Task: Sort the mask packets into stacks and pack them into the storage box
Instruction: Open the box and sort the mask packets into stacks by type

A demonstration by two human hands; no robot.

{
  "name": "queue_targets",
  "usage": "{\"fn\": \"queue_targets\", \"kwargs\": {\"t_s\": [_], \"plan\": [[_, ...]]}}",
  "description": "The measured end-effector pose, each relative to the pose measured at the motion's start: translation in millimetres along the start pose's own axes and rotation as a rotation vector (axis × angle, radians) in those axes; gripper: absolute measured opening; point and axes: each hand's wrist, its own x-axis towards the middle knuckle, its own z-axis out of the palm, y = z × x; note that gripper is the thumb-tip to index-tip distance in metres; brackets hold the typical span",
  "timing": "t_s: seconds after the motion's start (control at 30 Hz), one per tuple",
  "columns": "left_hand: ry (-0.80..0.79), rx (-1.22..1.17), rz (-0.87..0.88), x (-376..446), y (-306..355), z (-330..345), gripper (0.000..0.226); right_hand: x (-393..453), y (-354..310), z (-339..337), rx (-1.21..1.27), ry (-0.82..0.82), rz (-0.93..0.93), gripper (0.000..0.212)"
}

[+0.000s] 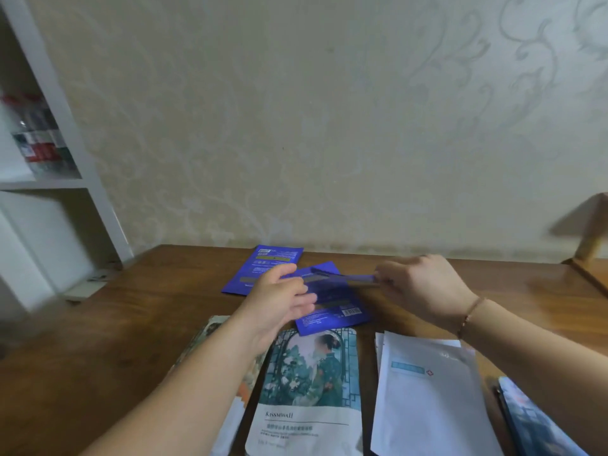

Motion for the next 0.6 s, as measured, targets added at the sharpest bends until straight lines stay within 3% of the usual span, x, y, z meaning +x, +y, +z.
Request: {"fn": "queue_targets", "kwargs": {"t_s": [0.07, 0.13, 0.23, 0.33, 0.43, 0.5, 0.6], "plan": [[-0.136, -0.348, -0.105, -25, 1, -9, 0.055, -6, -5, -15, 0.214, 0.195, -0.069, 0.012], [-0.375, -0.597, -0.186, -55, -1, -21, 0.064, -12, -21, -37, 0.415, 0.354, -0.188, 0.004], [-0.52, -0.755, -0.151, -86, -14, -44, 0.089, -19, -60, -73, 0.603, 0.416, -0.418, 0.014], [-0.631, -0.582, 0.041, -115, -19, -65, 0.077, -27, -89, -95, 0.651, 0.338, -0.613, 0.024], [-0.795, -0.575, 0.094, -146, -17, -78, 0.065, -33, -104, -109, 0.612, 0.212, -0.643, 0.015], [-0.677, -0.447, 0.089, -170, -15, -85, 0.059, -37, -115, -116, 0.546, 0.19, -0.583, 0.011], [-0.511, -0.185, 0.2, -196, -20, -94, 0.04, -48, -138, -120, 0.489, 0.132, -0.389, 0.029]]}}
